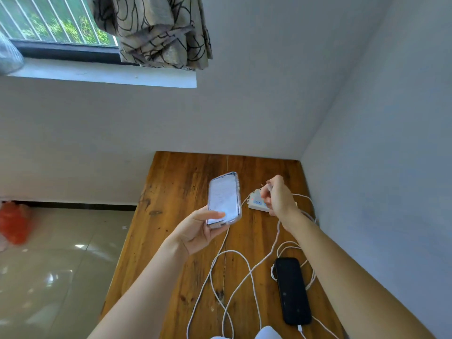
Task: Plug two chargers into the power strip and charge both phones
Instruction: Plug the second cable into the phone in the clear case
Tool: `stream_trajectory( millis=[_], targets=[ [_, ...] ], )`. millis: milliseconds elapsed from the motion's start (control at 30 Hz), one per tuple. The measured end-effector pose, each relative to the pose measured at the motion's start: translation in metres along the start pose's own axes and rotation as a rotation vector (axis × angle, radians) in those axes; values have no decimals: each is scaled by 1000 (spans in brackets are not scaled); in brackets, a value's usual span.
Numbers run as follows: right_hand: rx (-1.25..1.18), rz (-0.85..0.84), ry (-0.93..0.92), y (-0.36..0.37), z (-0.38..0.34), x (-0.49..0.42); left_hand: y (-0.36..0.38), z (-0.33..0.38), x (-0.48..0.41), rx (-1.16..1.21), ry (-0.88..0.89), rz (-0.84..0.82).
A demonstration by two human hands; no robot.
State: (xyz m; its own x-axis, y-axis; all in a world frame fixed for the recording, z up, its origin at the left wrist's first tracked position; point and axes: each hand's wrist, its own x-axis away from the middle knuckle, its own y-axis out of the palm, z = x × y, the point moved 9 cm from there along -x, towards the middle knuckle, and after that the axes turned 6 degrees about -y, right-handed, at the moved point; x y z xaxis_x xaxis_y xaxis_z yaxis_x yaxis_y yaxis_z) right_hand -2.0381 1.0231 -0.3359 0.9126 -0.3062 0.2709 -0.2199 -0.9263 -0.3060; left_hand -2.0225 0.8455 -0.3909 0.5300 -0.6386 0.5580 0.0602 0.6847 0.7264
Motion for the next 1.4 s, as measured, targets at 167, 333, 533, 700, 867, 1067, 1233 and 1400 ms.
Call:
stream_trajectory(
  millis=[167,333,533,700,867,1067,1233,1400],
  targets=[
    [232,-184,-187,31,-7,18,0,14,-7,81,135,156],
    [346,-208,-305,44,-7,30,-2,20,-8,170,169,210],
    [327,-152,-363,47,-13,34,-3,25,-7,125,184,231],
    [299,-80,-465,47,-22,40,-1,25,-8,101,177,238],
    [292,3,-511,44,-24,44,-3,25,-8,115,189,255],
    [341,53,-524,44,-24,43,0,23,-8,107,202,248],
    [418,98,-546,46,-25,45,2,24,-9,82,219,255],
    [526,104,-559,53,-26,48,0,24,-10,62,227,294]
  ],
)
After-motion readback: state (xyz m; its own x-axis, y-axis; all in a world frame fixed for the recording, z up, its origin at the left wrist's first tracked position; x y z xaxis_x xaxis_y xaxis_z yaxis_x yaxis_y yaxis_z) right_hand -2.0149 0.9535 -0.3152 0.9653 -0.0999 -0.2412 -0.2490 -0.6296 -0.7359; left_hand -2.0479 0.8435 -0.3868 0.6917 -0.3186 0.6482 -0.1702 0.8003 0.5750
